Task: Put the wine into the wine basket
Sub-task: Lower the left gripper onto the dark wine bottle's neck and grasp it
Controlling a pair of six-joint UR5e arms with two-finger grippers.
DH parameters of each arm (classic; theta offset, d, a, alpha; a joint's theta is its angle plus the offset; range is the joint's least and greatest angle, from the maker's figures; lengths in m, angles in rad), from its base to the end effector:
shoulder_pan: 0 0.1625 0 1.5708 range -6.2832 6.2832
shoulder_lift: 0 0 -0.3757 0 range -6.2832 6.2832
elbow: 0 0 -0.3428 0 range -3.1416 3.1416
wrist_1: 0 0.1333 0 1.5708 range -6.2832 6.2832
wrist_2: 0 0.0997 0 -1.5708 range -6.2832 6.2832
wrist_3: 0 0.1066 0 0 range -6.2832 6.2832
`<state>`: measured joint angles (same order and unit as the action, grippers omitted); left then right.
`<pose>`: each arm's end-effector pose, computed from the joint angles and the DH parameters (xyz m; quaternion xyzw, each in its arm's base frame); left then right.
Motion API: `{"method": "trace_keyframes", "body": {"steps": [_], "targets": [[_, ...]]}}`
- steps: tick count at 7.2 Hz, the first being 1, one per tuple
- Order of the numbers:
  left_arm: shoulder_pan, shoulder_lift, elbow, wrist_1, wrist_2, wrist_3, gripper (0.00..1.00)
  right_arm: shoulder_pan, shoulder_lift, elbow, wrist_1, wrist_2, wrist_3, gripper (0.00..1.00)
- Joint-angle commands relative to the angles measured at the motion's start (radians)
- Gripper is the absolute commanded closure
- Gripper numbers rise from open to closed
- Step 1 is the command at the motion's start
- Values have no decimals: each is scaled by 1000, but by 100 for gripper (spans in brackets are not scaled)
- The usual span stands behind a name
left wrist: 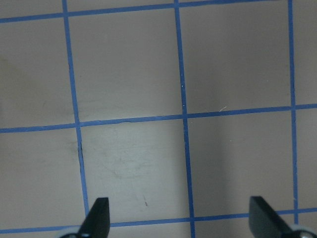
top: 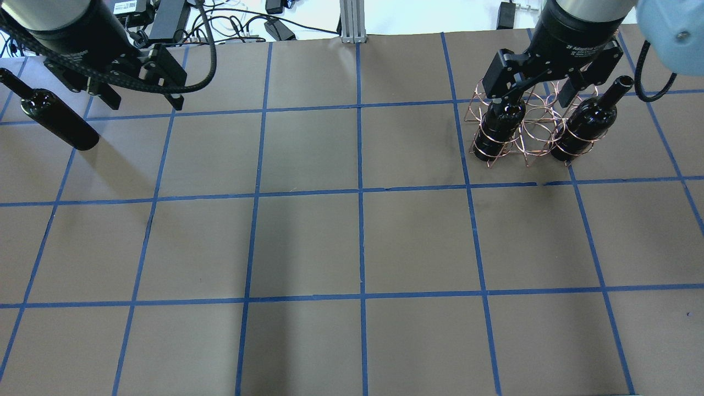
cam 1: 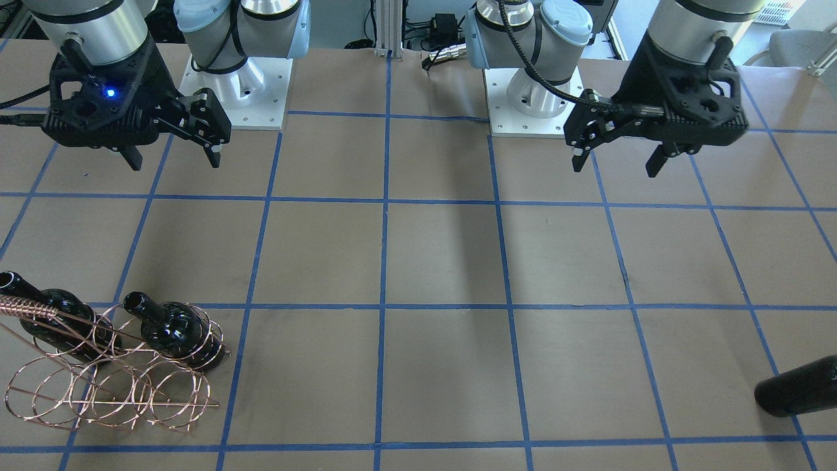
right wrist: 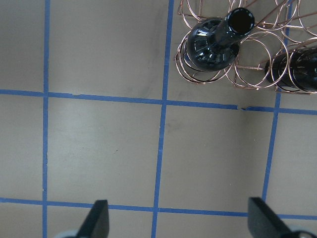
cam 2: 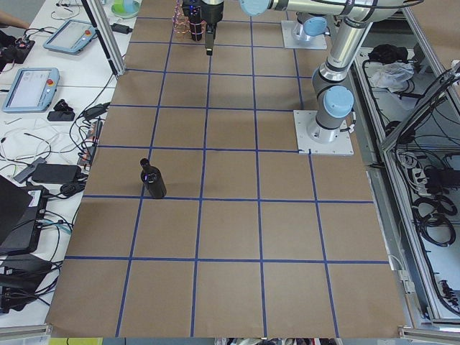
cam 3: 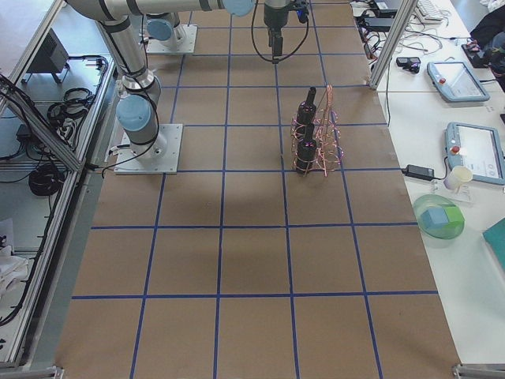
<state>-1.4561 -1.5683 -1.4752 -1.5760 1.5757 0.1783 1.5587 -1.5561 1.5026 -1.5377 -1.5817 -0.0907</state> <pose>-0.0805 -0.4616 0.4749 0.0316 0.9984 -0.0456 0.0092 0.1267 -0.4512 0.4520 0.0392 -0.9992 0.0099 0.0060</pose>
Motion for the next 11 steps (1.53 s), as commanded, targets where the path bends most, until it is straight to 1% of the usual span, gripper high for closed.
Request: {"method": "trace_keyframes", "body": {"steps": [1, 2, 3, 4, 5, 6, 7, 8, 9, 11], "targets": [[170, -8, -5, 80, 27, 177, 2, 0, 1, 4, -1, 2, 3, 0], [297, -31, -4, 99, 8, 260, 2, 0, 1, 4, -4, -1, -1, 0], [375, -59, -5, 160, -11, 339, 2, 0, -1, 4, -2, 2, 5, 0], [391, -97, -5, 254, -13, 354, 2, 1, 1, 4, -1, -4, -4, 0], [401, -136, -5, 345, -46, 377, 2, 1, 1, 4, -2, 3, 5, 0], [433, -172, 5, 391, -63, 421, 2, 1, 1, 4, -2, 2, 3, 0], [497, -215, 13, 424, -135, 504, 2, 1, 1, 4, -1, 2, -4, 0], [543, -287, 16, 486, -184, 536, 2, 1, 1, 5, -2, 2, 0, 0], [543, -344, 27, 554, -187, 538, 2, 1, 1, 5, -2, 0, -4, 0], [545, -448, 100, 599, -187, 538, 2, 1, 1, 5, -2, -10, -6, 0]]}}
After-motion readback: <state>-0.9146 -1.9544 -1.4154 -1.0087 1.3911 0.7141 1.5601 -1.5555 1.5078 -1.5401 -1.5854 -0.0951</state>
